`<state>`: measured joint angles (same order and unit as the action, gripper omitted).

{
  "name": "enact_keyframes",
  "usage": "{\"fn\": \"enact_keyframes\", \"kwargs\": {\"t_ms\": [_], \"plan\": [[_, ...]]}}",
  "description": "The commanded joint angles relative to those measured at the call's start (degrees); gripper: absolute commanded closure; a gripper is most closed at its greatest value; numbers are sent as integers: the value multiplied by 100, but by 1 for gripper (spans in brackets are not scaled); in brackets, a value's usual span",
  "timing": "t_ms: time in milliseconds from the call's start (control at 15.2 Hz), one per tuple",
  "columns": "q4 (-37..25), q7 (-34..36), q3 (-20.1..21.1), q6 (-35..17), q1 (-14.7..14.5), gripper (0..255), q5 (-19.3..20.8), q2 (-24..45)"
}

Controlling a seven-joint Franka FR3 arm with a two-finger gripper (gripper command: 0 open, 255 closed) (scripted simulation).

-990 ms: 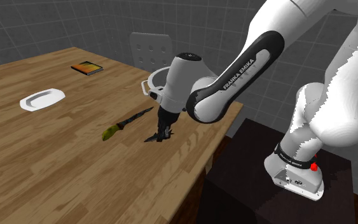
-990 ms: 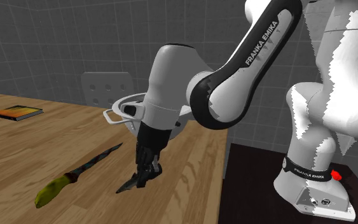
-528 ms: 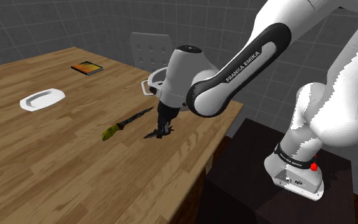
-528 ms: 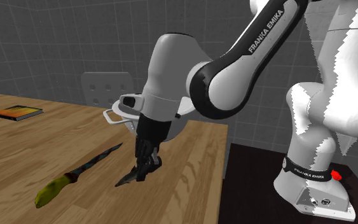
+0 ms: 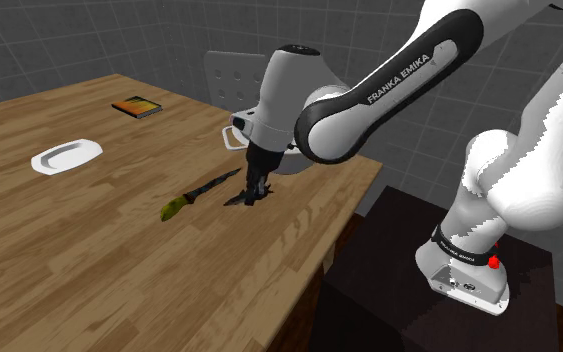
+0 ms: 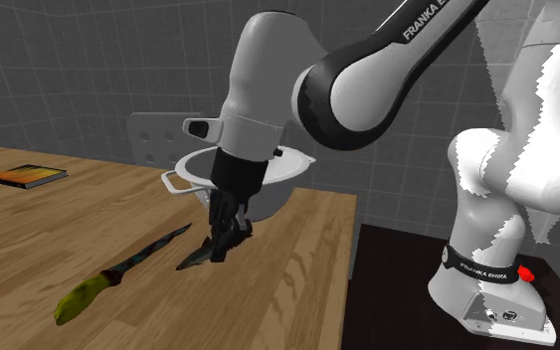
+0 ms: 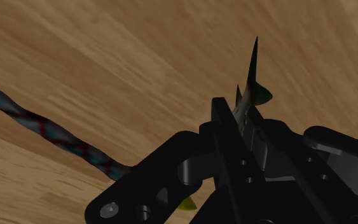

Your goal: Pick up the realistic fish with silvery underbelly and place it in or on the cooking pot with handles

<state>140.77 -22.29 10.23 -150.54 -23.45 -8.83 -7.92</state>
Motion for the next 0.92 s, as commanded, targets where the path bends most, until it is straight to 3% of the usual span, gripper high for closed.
{"fn": "enact_keyframes", "kwargs": {"t_ms": [0, 858], "plan": [[-66, 12, -5, 166, 3, 255, 5, -98], [-612, 82, -52, 1239, 27, 255, 48, -628]]}}
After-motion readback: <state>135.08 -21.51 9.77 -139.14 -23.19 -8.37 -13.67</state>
